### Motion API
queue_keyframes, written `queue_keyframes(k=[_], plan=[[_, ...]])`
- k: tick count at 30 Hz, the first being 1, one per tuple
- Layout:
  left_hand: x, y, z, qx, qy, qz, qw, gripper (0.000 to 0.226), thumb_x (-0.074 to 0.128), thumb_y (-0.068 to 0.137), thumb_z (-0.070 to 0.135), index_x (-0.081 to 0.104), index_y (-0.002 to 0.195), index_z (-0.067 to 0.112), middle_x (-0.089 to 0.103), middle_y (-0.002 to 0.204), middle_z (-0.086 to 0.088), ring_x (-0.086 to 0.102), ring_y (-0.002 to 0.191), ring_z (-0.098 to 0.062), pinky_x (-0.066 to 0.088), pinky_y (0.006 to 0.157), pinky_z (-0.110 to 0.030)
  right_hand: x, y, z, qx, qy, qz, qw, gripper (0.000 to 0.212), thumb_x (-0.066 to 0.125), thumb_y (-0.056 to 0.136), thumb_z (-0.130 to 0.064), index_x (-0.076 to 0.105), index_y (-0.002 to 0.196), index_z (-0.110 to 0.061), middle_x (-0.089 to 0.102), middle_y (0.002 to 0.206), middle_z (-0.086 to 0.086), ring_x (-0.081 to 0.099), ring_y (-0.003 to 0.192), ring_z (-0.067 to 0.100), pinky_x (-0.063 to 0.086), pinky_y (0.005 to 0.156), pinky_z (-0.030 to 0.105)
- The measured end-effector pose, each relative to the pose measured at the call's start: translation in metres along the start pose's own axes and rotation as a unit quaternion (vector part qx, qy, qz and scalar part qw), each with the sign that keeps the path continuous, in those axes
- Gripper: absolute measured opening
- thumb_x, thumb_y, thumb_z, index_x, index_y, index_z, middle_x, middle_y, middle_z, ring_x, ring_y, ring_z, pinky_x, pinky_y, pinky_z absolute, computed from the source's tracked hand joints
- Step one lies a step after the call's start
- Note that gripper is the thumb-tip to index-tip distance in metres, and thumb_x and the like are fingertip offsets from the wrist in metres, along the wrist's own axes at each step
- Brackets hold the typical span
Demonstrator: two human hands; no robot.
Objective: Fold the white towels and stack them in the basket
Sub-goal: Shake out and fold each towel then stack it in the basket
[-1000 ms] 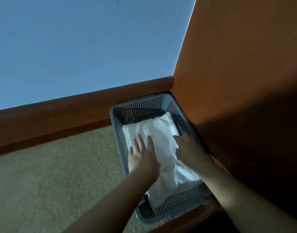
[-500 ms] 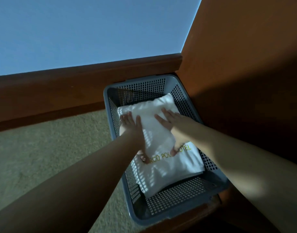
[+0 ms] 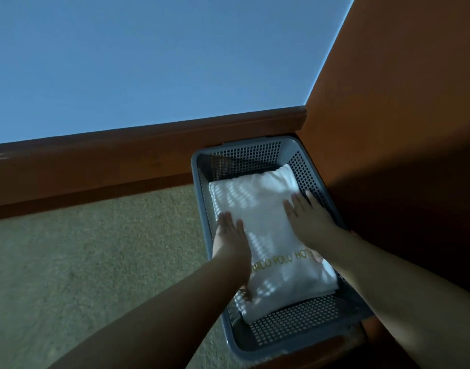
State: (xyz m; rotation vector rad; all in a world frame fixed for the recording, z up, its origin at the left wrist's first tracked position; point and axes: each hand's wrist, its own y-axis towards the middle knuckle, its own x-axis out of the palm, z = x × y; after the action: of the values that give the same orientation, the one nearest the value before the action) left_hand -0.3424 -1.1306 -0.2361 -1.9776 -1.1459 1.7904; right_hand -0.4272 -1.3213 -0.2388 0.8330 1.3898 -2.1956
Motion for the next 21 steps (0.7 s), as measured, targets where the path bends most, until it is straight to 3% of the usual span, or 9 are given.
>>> queue_keyframes(k=[2,4,6,8,11,14,18,21], plan=[[-0.002,-0.033,-0.014,0.028,-0.061,0.068,0.995,0.138,0.059,0.08,0.086,-0.007,0.162,-0.004,-0.004,0.167,-0.035,-0.002,0.157,-0.051,-0.009,0.125,-0.065,-0.009,-0.016,-0.007,0.015,0.071,-0.017,0.997,0.078,0.042,0.105,-0.016,-0.007,0.164,-0.002,-0.011,0.17,0.027,-0.01,0.159,0.042,0.0,0.129,0.054],[0.013,-0.073,-0.036,0.06,-0.182,0.193,0.962,0.104,0.055,0.088,0.079,0.023,0.163,0.014,0.023,0.169,-0.017,0.016,0.158,-0.036,-0.002,0.129,-0.058,-0.023,-0.041,-0.019,-0.009,0.215,-0.027,0.976,0.086,0.055,0.102,-0.018,-0.001,0.167,-0.011,-0.005,0.172,0.02,-0.006,0.16,0.036,0.011,0.129,0.047],[0.044,-0.116,-0.065,0.055,-0.307,0.333,0.89,0.065,0.054,0.094,0.072,0.056,0.142,0.029,0.055,0.147,0.005,0.047,0.141,-0.02,0.026,0.127,-0.051,-0.04,-0.075,-0.045,-0.008,0.369,0.043,0.928,0.082,0.062,0.102,-0.026,0.012,0.167,-0.02,0.012,0.174,0.008,0.011,0.16,0.025,0.025,0.127,0.039],[0.086,-0.16,-0.098,-0.004,-0.389,0.414,0.823,0.042,0.06,0.094,0.064,0.069,0.119,0.032,0.066,0.121,0.017,0.061,0.114,-0.014,0.051,0.102,-0.042,-0.058,-0.106,-0.084,-0.008,0.46,0.153,0.874,0.073,0.063,0.103,-0.037,0.026,0.164,-0.027,0.03,0.168,-0.006,0.032,0.153,0.016,0.038,0.12,0.035],[0.146,-0.231,-0.15,-0.135,-0.425,0.424,0.788,0.038,0.06,0.092,0.061,0.074,0.109,0.029,0.07,0.106,0.019,0.065,0.1,-0.014,0.05,0.091,-0.031,-0.091,-0.14,-0.156,-0.031,0.525,0.258,0.81,0.059,0.063,0.101,-0.042,0.043,0.155,-0.031,0.047,0.155,-0.012,0.045,0.141,0.006,0.039,0.11,0.021],[0.195,-0.306,-0.204,-0.254,-0.425,0.402,0.77,0.042,0.058,0.09,0.062,0.073,0.111,0.029,0.071,0.105,0.016,0.065,0.101,-0.017,0.048,0.091,-0.03,-0.134,-0.163,-0.238,-0.08,0.53,0.292,0.792,0.052,0.067,0.099,-0.038,0.052,0.149,-0.034,0.054,0.149,-0.014,0.057,0.124,0.004,0.037,0.095,0.007],[0.247,-0.402,-0.279,-0.385,-0.431,0.377,0.724,0.04,0.067,0.091,0.059,0.07,0.121,0.032,0.069,0.114,0.013,0.06,0.113,-0.02,0.05,0.092,-0.04,-0.202,-0.194,-0.36,-0.208,0.463,0.294,0.81,0.055,0.064,0.1,-0.04,0.047,0.152,-0.033,0.045,0.158,-0.013,0.044,0.143,0.008,0.039,0.113,0.023],[0.288,-0.466,-0.339,-0.446,-0.425,0.39,0.684,0.042,0.069,0.091,0.054,0.067,0.126,0.032,0.067,0.122,0.011,0.055,0.121,-0.019,0.046,0.099,-0.039,-0.254,-0.212,-0.46,-0.302,0.406,0.289,0.812,0.062,0.063,0.101,-0.043,0.038,0.157,-0.034,0.037,0.163,-0.013,0.041,0.146,0.009,0.041,0.116,0.028]])
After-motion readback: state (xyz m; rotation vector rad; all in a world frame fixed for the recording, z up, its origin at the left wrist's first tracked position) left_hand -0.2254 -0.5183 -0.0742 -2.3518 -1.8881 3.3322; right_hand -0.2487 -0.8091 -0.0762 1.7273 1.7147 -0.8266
